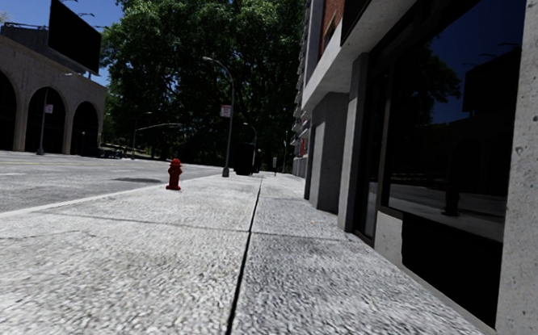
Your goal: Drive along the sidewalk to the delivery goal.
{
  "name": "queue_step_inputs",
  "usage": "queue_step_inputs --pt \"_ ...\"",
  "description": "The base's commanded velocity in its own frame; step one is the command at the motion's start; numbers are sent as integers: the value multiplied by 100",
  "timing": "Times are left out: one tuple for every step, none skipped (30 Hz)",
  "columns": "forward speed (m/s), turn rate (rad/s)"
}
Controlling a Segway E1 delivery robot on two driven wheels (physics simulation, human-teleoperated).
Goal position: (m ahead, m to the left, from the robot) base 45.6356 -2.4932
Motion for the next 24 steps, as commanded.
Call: queue_step_inputs --pt "200 0" --pt "200 0" --pt "200 0" --pt "200 0" --pt "200 0" --pt "200 0" --pt "200 0" --pt "200 0" --pt "200 0" --pt "200 0" --pt "200 0" --pt "200 0" --pt "200 0" --pt "200 0" --pt "200 0" --pt "200 0" --pt "200 0" --pt "200 0" --pt "200 0" --pt "200 0" --pt "200 0" --pt "200 0" --pt "200 0" --pt "200 0"
